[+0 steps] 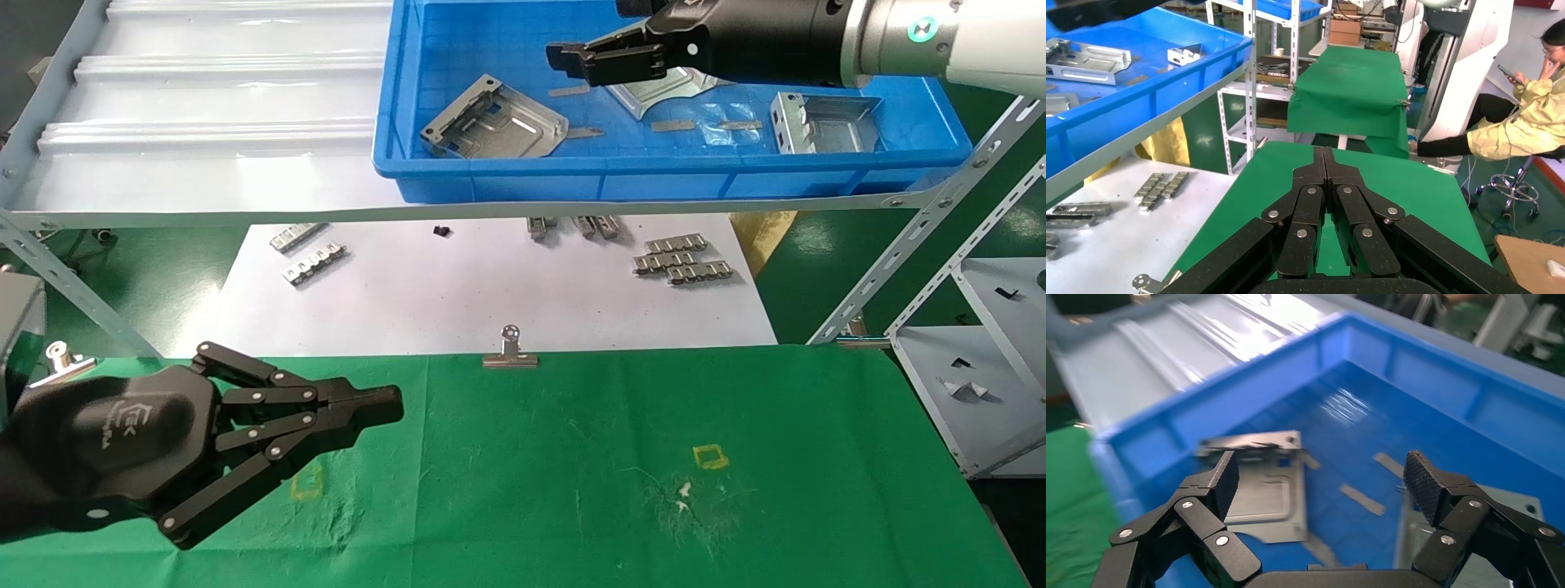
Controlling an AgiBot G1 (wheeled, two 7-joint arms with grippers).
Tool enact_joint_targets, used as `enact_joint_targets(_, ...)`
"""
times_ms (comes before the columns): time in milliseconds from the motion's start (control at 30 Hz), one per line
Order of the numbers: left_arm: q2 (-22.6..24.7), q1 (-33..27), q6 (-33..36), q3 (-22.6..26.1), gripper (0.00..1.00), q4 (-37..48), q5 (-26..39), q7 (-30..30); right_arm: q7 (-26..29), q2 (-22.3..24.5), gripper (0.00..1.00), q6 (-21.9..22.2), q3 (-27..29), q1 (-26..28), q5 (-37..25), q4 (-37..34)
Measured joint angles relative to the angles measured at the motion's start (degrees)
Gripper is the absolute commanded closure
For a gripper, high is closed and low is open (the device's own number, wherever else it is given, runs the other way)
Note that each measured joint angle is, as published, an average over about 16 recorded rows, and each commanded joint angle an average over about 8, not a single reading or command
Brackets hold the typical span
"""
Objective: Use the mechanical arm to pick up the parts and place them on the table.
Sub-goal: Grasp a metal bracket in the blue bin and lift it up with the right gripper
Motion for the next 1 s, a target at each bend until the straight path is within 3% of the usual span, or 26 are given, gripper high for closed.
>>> enact_joint_targets(67,0.0,0.0,0.0,0.0,0.49,0.0,0.0,0.0,-0.5,-2.4,0.0,2.0,-1.0,2.0,-1.9,-4.7)
enact_joint_targets(100,0.0,0.0,0.0,0.0,0.37,0.0,0.0,0.0,-0.7,-3.5,0.07,3.0,-1.4,2.8,-2.7,-6.9)
enact_joint_targets(200,0.0,0.0,0.0,0.0,0.01,0.0,0.0,0.0,-1.3,-6.3,0.45,5.7,-2.4,4.8,-4.6,-12.7)
enact_joint_targets(333,0.0,0.0,0.0,0.0,0.0,0.0,0.0,0.0,-1.8,-9.2,0.95,8.8,-3.3,6.4,-6.1,-18.4)
enact_joint_targets(367,0.0,0.0,0.0,0.0,0.0,0.0,0.0,0.0,-1.9,-9.7,1.0,9.4,-3.4,6.6,-6.3,-19.4)
enact_joint_targets(600,0.0,0.0,0.0,0.0,0.0,0.0,0.0,0.0,-1.8,-11.8,1.0,12.2,-3.6,7.2,-6.6,-23.8)
enact_joint_targets(1000,0.0,0.0,0.0,0.1,0.0,0.0,0.0,0.0,-1.3,-12.5,1.0,13.7,-3.5,6.4,-6.0,-24.8)
